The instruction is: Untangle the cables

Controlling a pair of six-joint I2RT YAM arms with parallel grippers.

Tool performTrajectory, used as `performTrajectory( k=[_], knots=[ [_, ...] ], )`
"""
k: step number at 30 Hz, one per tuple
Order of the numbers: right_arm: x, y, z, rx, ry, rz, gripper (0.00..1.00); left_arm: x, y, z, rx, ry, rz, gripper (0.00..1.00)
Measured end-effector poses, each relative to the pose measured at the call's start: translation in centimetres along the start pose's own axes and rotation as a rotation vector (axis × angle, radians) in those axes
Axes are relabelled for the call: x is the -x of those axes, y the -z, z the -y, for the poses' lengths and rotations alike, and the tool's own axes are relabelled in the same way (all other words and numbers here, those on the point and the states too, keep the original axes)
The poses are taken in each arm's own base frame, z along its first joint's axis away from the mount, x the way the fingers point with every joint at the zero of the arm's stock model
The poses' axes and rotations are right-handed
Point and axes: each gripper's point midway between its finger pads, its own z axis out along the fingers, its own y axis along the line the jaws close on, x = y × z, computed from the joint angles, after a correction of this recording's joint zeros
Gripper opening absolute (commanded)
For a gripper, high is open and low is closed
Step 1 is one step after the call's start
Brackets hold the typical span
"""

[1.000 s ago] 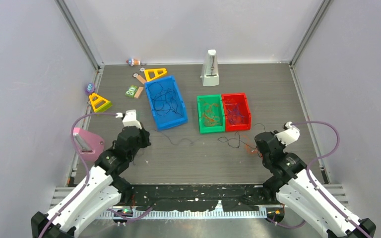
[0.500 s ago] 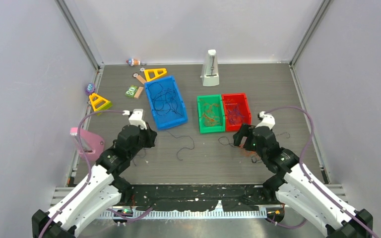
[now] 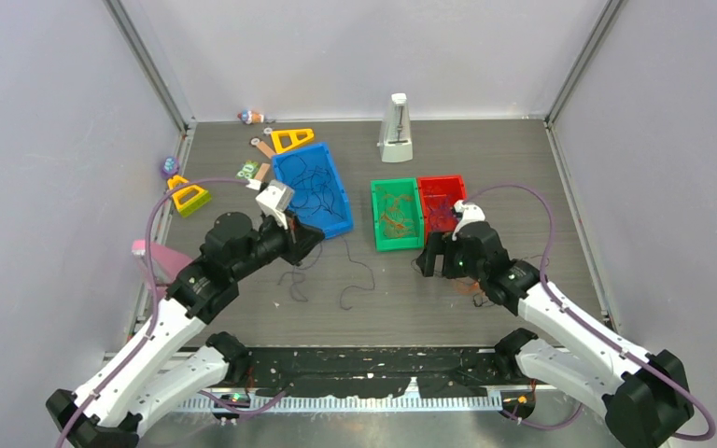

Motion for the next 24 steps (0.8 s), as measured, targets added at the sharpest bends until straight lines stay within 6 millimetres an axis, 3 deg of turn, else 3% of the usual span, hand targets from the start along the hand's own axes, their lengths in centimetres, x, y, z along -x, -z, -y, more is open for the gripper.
performTrajectory(
  k=[4,10,15,20,24],
  knots=[
    [1.6,1.0,-3.0,0.162,0.032,0.057,0.90,1.0,-0.5,3.0,-0.129,-0.031,-0.030,0.00],
    [4.7,3.7,-5.8,0.324,0.078,0.207,0.90,0.4,-1.4,5.8,-0.233,-0.065,-0.092,0.00],
    [6.6,6.3,-7.2,0.411,0.124,0.315,0.92,0.6,-2.7,6.3,-0.233,-0.068,-0.123,0.00],
    [6.9,7.3,-8.7,0.481,0.174,0.337,0.94,0.7,-3.7,6.0,-0.202,-0.060,-0.158,0.00],
    [6.7,7.8,-10.7,0.537,0.218,0.334,0.94,2.1,-4.6,6.3,-0.184,-0.051,-0.180,0.00]
  ],
)
